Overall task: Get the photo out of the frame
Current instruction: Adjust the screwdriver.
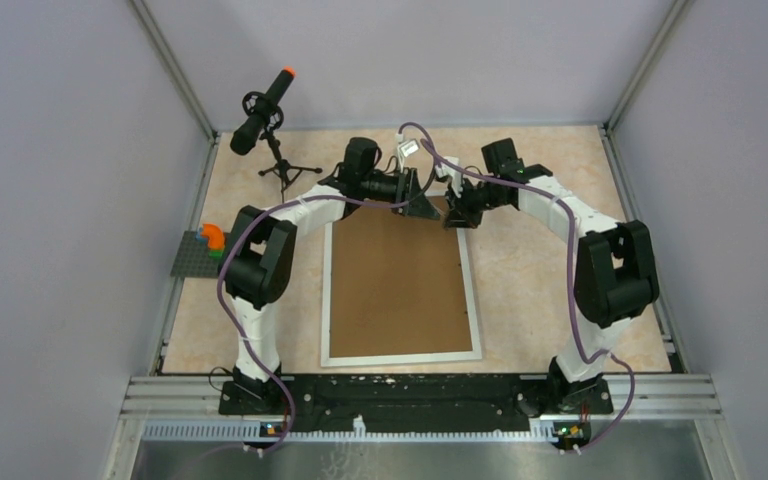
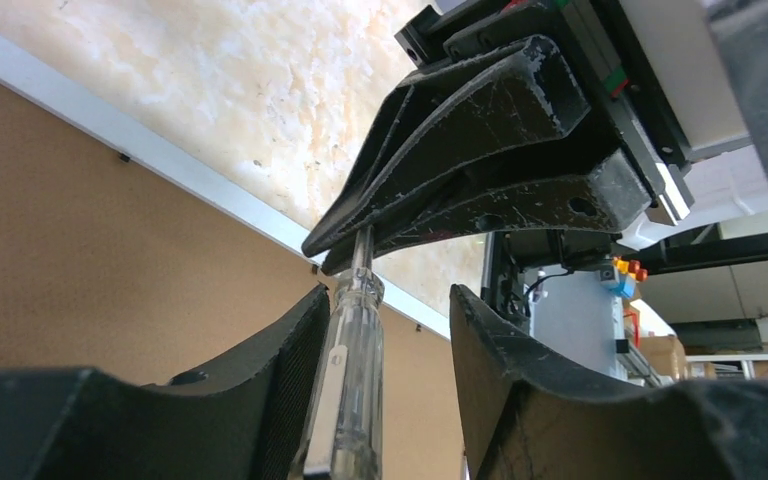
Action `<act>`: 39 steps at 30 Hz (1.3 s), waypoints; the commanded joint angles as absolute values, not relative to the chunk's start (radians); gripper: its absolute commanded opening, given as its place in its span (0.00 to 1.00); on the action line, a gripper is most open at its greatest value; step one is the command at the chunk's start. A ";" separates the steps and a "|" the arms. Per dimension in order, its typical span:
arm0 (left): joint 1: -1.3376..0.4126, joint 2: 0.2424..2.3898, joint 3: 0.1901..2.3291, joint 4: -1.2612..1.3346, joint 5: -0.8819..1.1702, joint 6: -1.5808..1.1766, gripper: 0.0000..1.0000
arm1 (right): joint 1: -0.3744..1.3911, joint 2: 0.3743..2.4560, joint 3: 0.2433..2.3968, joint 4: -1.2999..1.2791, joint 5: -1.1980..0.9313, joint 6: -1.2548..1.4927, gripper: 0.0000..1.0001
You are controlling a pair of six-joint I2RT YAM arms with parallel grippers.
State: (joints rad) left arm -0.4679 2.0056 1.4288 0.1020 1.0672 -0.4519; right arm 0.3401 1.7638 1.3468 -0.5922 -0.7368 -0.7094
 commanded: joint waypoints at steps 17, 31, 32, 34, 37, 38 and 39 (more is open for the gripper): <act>-0.427 2.020 1.392 0.261 1.128 -0.595 0.46 | 0.377 1.679 1.333 -0.578 -0.745 -0.806 0.00; -0.435 2.013 1.360 0.326 1.128 -0.558 0.00 | 0.344 1.746 1.386 -0.591 -0.690 -0.644 0.17; -0.428 2.002 1.334 0.346 1.097 -0.541 0.00 | 0.311 1.768 1.402 -0.619 -0.720 -0.592 0.31; -0.417 1.987 1.268 0.442 1.039 -0.534 0.00 | 0.243 1.803 1.414 -0.642 -0.780 -0.474 0.50; -0.411 2.005 1.214 0.585 1.005 -0.553 0.00 | 0.164 1.825 1.388 -0.617 -0.839 -0.312 0.53; -0.412 2.018 1.205 0.621 0.998 -0.559 0.00 | 0.147 1.824 1.372 -0.593 -0.846 -0.266 0.53; -0.411 2.029 1.196 0.681 0.991 -0.569 0.00 | 0.132 1.823 1.354 -0.570 -0.848 -0.224 0.53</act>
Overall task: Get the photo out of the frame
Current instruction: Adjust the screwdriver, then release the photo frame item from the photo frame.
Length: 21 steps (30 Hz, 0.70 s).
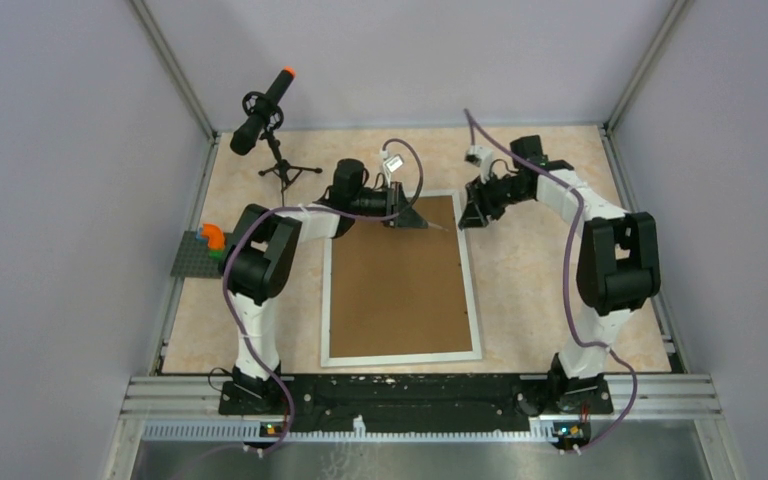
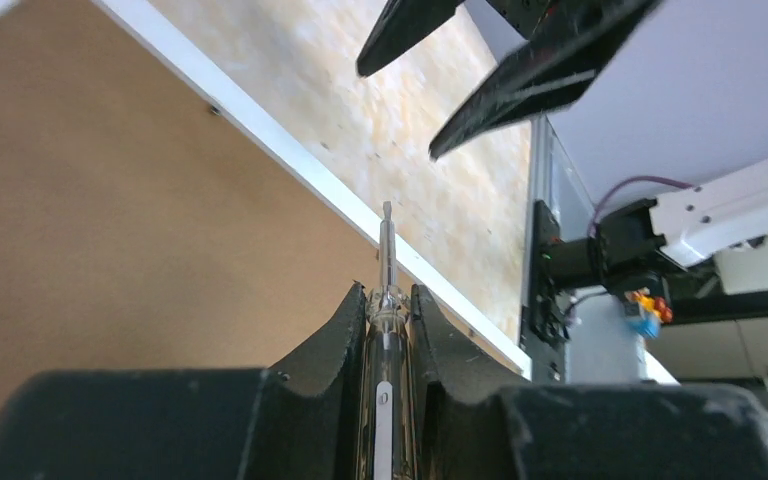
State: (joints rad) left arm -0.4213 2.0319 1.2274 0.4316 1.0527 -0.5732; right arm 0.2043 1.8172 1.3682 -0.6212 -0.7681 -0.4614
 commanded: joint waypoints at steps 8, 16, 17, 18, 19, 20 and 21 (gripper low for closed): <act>-0.426 2.110 1.225 0.684 0.918 -0.504 0.00 | 0.095 1.881 1.305 -0.486 -0.820 -0.060 0.48; -0.440 2.133 1.233 0.647 0.881 -0.367 0.00 | 0.095 1.955 1.302 -0.427 -0.794 0.030 0.41; -0.445 2.136 1.234 0.639 0.877 -0.349 0.00 | 0.095 1.962 1.302 -0.424 -0.792 0.033 0.40; -0.449 2.141 1.237 0.637 0.873 -0.335 0.00 | 0.095 1.969 1.303 -0.420 -0.790 0.036 0.38; -0.451 2.146 1.238 0.637 0.868 -0.328 0.00 | 0.095 1.977 1.302 -0.417 -0.789 0.040 0.38; -0.452 2.154 1.243 0.637 0.865 -0.332 0.00 | 0.095 1.983 1.304 -0.416 -0.788 0.043 0.37; -0.453 2.163 1.252 0.636 0.863 -0.337 0.00 | 0.095 1.992 1.307 -0.416 -0.790 0.045 0.36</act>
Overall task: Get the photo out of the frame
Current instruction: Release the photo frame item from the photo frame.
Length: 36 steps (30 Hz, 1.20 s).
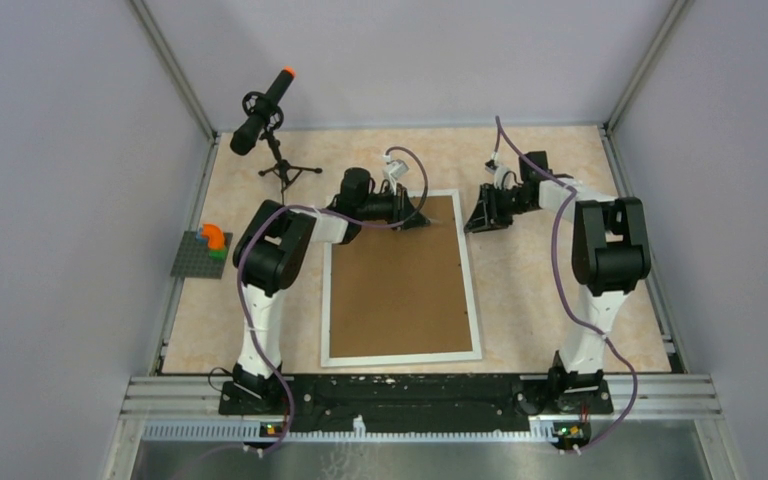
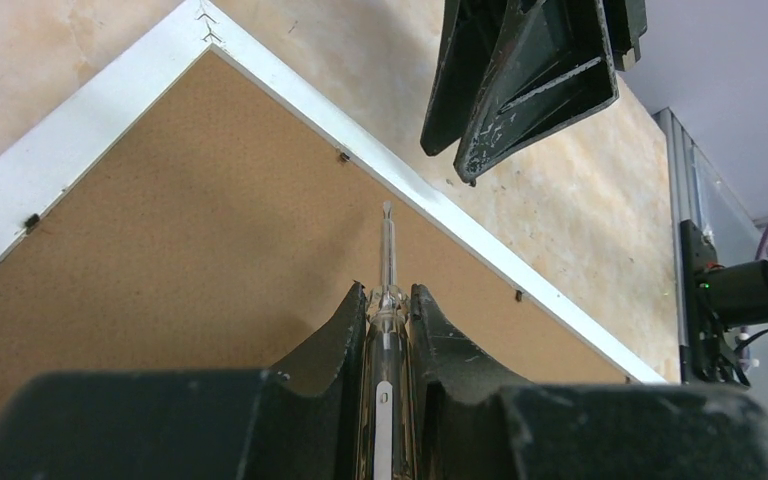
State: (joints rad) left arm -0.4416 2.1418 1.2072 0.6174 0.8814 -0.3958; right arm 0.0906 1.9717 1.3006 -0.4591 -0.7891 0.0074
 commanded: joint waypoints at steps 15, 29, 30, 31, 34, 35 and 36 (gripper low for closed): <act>-0.463 2.224 1.340 0.577 0.844 -0.155 0.00 | 0.097 2.063 1.354 -0.397 -0.789 0.069 0.27; -0.481 2.169 1.312 0.442 0.864 0.281 0.00 | 0.108 2.088 1.399 -0.413 -0.800 0.067 0.28; -0.484 2.167 1.313 0.433 0.854 0.290 0.00 | 0.110 2.091 1.402 -0.417 -0.797 0.065 0.28; -0.486 2.165 1.316 0.423 0.833 0.299 0.00 | 0.113 2.093 1.406 -0.421 -0.793 0.065 0.28; -0.491 2.153 1.311 0.412 0.789 0.326 0.00 | 0.124 2.098 1.415 -0.429 -0.782 0.061 0.28; -0.491 2.151 1.315 0.404 0.779 0.336 0.00 | 0.125 2.098 1.417 -0.430 -0.778 0.062 0.28; -0.491 2.154 1.322 0.396 0.780 0.345 0.00 | 0.128 2.099 1.419 -0.430 -0.774 0.062 0.28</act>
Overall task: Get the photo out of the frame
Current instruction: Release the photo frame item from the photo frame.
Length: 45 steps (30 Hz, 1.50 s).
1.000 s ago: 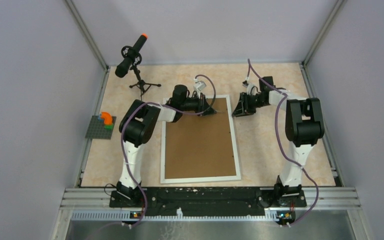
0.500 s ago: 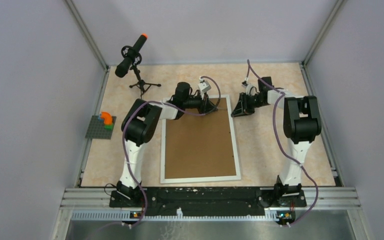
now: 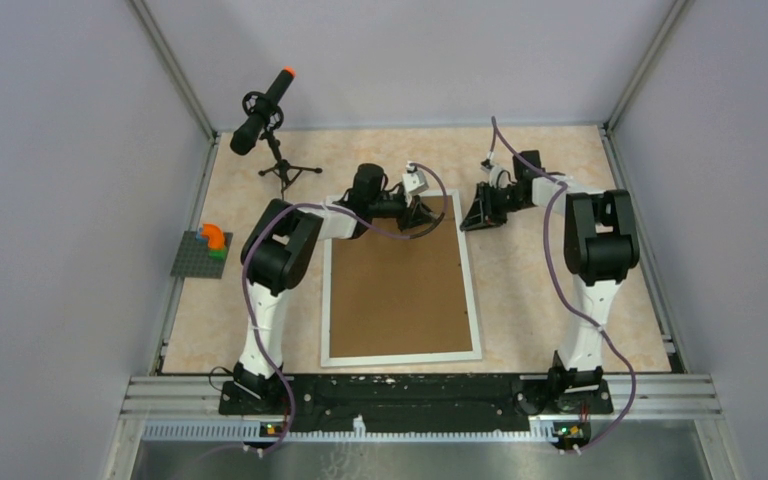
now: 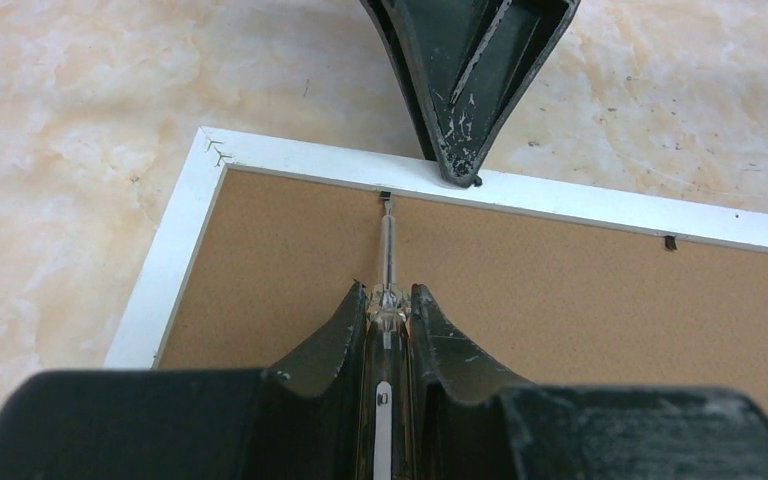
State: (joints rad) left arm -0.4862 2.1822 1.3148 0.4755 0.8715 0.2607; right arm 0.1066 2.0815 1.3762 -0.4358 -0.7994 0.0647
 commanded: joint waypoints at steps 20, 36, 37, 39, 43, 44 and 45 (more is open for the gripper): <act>-0.584 2.180 1.462 0.245 0.796 0.601 0.00 | 0.190 2.175 1.442 -0.431 -0.735 0.034 0.05; -0.710 2.190 1.532 0.211 0.812 0.722 0.00 | 0.201 2.184 1.434 -0.417 -0.747 0.046 0.01; -0.714 2.195 1.544 0.212 0.811 0.717 0.00 | 0.201 2.182 1.433 -0.416 -0.747 0.046 0.01; -0.716 2.206 1.558 0.214 0.806 0.703 0.00 | 0.201 2.180 1.428 -0.418 -0.743 0.044 0.00; -0.710 2.192 1.548 0.237 0.782 0.669 0.00 | 0.198 2.173 1.432 -0.427 -0.723 0.040 0.01; -0.708 2.180 1.543 0.238 0.783 0.663 0.00 | 0.193 2.171 1.437 -0.431 -0.717 0.041 0.02; -0.703 2.163 1.537 0.237 0.781 0.653 0.00 | 0.189 2.169 1.444 -0.438 -0.710 0.040 0.04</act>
State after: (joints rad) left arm -0.6930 2.1868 1.5352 0.2123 0.7372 0.7074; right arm 0.1394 2.1204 1.4422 -0.4667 -0.7971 0.0719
